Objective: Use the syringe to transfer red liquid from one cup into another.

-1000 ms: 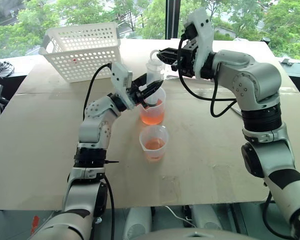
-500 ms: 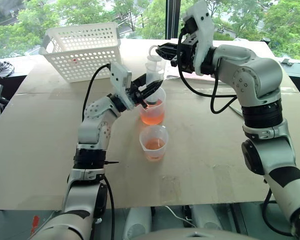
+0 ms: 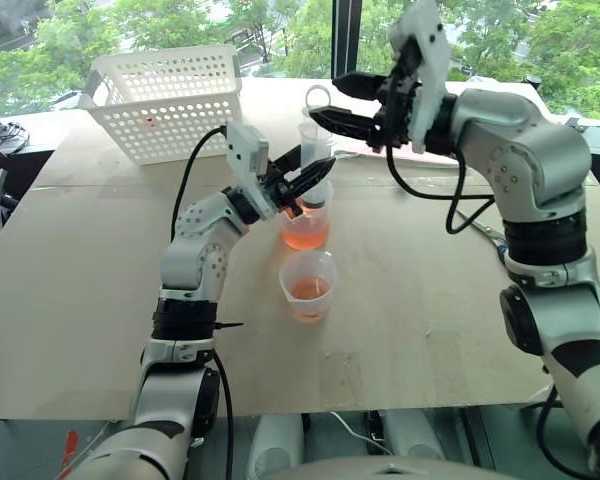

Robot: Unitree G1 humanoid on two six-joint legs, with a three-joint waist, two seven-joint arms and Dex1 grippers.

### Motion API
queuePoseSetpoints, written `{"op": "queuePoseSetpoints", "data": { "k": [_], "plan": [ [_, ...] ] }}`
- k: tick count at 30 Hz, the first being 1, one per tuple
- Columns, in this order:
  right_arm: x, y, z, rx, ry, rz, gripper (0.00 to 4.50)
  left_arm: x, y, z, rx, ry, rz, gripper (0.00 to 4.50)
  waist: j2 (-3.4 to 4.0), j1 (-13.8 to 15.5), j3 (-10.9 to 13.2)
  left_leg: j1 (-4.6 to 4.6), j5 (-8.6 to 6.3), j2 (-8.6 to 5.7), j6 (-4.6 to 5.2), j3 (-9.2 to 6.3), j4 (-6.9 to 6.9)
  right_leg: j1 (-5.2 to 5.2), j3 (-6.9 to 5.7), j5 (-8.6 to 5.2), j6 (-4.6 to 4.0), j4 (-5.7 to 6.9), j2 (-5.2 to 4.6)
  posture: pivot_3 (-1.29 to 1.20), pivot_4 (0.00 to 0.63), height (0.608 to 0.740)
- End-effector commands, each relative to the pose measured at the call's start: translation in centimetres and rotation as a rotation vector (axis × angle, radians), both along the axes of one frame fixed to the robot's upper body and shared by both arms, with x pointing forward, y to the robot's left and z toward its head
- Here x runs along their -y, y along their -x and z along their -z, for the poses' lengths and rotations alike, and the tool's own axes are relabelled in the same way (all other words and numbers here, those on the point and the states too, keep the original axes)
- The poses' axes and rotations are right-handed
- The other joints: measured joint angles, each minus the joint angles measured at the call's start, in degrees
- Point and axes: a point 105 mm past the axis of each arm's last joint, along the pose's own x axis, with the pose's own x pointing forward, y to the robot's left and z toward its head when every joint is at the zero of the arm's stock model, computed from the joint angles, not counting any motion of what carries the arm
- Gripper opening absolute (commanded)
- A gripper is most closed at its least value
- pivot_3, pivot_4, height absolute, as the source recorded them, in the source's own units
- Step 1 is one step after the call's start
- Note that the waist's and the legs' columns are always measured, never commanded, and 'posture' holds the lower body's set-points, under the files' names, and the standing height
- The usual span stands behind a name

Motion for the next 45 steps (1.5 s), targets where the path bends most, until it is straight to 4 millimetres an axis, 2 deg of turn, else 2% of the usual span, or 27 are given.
{"op": "queuePoseSetpoints", "data": {
  "k": [1, 4, 5, 6, 7, 8, 12, 16, 20, 24, 29, 34, 37, 43, 45],
  "plan": [
    [1.4, 2.2, -1.5, 0.103, -0.03, -0.09, 2.97, -0.7, 0.2, -2.9, 0.08, 0.043, -0.02, 1.38, 0.0, 0.11, 0.0, -0.01, 0.0, 0.0, 0.0, -0.01, 0.0, 0.0, -0.01, 0.0, 0.0, -0.01, 0.0, 0.0, 0.15, 0.74],
    [2.8, 2.7, -1.3, 0.118, -0.053, -0.103, 2.97, -1.3, -0.1, -3.7, 0.083, 0.067, -0.04, 1.38, 0.0, 0.1, 0.0, -0.02, 0.0, 0.0, 0.0, -0.01, 0.01, 0.0, -0.01, 0.0, 0.0, -0.02, 0.0, 0.0, 0.15, 0.74],
    [3.1, 3.0, -1.2, 0.12, -0.064, -0.11, 3.54, -1.4, -0.1, -3.9, 0.084, 0.071, -0.045, 1.38, 0.0, 0.08, 0.0, -0.02, 0.0, 0.0, 0.0, -0.02, 0.01, 0.0, -0.02, 0.0, 0.0, -0.02, 0.0, 0.0, 0.15, 0.74],
    [3.4, 2.9, -1.1, 0.124, -0.075, -0.095, 3.78, -1.6, -0.2, -4.0, 0.085, 0.076, -0.049, 1.38, 0.0, 0.09, 0.0, -0.01, 0.0, 0.0, 0.0, -0.01, 0.01, 0.0, -0.01, 0.0, 0.0, -0.02, 0.0, 0.0, 0.15, 0.74],
    [3.8, 2.9, -1.1, 0.138, -0.08, -0.071, 4.31, -1.6, -0.3, -4.2, 0.087, 0.08, -0.052, 1.38, 0.0, 0.0, 0.0, -0.01, 0.0, 0.0, 0.0, -0.02, 0.01, 0.0, -0.02, 0.0, 0.0, -0.01, 0.0, 0.0, 0.15, 0.74],
    [4.0, 3.1, -0.8, 0.142, -0.075, -0.074, 4.45, -1.7, -0.4, -4.5, 0.09, 0.084, -0.055, 1.38, 0.0, -0.05, 0.0, 0.0, 0.0, 0.0, 0.0, -0.01, 0.0, 0.0, 0.0, 0.0, 0.0, 0.0, 0.0, 0.0, 0.15, 0.74],
    [5.6, 5.6, 0.9, 0.117, -0.044, -0.146, 4.45, -2.0, 0.2, -5.9, 0.108, 0.12, -0.04, 1.38, 0.0, 0.23, 0.0, -0.01, 0.0, 0.01, 0.0, -0.08, -0.01, 0.01, -0.06, -0.01, 0.01, -0.03, 0.01, 0.0, 0.15, 0.74],
    [7.3, 6.8, 2.6, 0.074, -0.026, -0.13, 4.45, -2.1, 1.6, -7.5, 0.123, 0.144, 0.003, 1.38, -0.01, 0.13, 0.0, -0.04, 0.0, 0.01, 0.0, -0.04, 0.02, 0.01, -0.01, 0.0, 0.01, -0.08, 0.0, 0.0, 0.15, 0.74],
    [9.8, 8.6, 6.0, -0.012, 0.062, -0.072, 4.45, -1.4, 4.3, -9.4, 0.131, 0.152, 0.116, 1.38, -0.01, 0.33, 0.02, -0.05, -0.01, 0.01, -0.01, -0.21, 0.01, 0.08, -0.17, -0.02, 0.03, -0.11, 0.0, 0.0, 0.15, 0.74],
    [11.2, 9.0, 7.1, -0.05, 0.086, -0.012, 4.45, -0.4, 6.6, -9.8, 0.109, 0.143, 0.215, 1.38, 0.0, -0.07, 0.02, 0.07, 0.0, 0.01, -0.01, -0.18, 0.02, 0.12, 0.02, -0.02, 0.04, -0.09, 0.01, 0.0, 0.15, 0.74],
    [11.3, 9.4, 6.1, -0.033, 0.059, -0.006, 4.45, 0.1, 8.2, -8.6, 0.044, 0.138, 0.272, 1.38, 0.01, -0.17, 0.02, 0.31, 0.0, 0.04, -0.01, -0.13, 0.06, 0.33, 0.03, -0.07, 0.1, -0.07, 0.11, 0.0, 0.15, 0.74],
    [10.7, 10.7, 5.4, -0.048, 0.062, -0.064, 4.45, 0.1, 10.1, -5.3, -0.026, 0.103, 0.295, 1.38, 0.03, 0.0, 0.0, 0.28, 0.0, 0.08, -0.02, -0.14, 0.09, 0.34, 0.03, -0.03, 0.03, -0.05, 0.13, 0.0, 0.15, 0.74],
    [10.7, 11.5, 5.8, -0.07, 0.094, -0.102, 4.45, -0.5, 10.3, -3.0, -0.069, 0.082, 0.269, 1.38, 0.04, 0.26, 0.0, 0.26, 0.0, 0.08, -0.01, -0.13, 0.1, 0.34, 0.01, -0.03, 0.02, -0.1, 0.12, 0.0, 0.15, 0.74],
    [9.8, 12.3, 5.2, -0.075, 0.084, -0.212, 4.45, -0.3, 10.5, -0.7, -0.077, 0.056, 0.272, 1.38, 0.04, 0.47, 0.0, 0.24, 0.0, 0.05, 0.0, -0.11, 0.14, 0.35, 0.02, -0.11, -0.11, -0.15, 0.11, 0.0, 0.15, 0.74],
    [10.0, 12.9, 5.9, -0.098, 0.125, -0.256, 4.45, -0.2, 10.5, -0.2, -0.073, 0.053, 0.273, 1.38, 0.04, 0.5, -0.01, 0.26, 0.0, 0.05, 0.0, -0.15, 0.14, 0.37, 0.01, -0.12, -0.12, -0.14, 0.12, 0.0, 0.15, 0.74]
  ]
}}
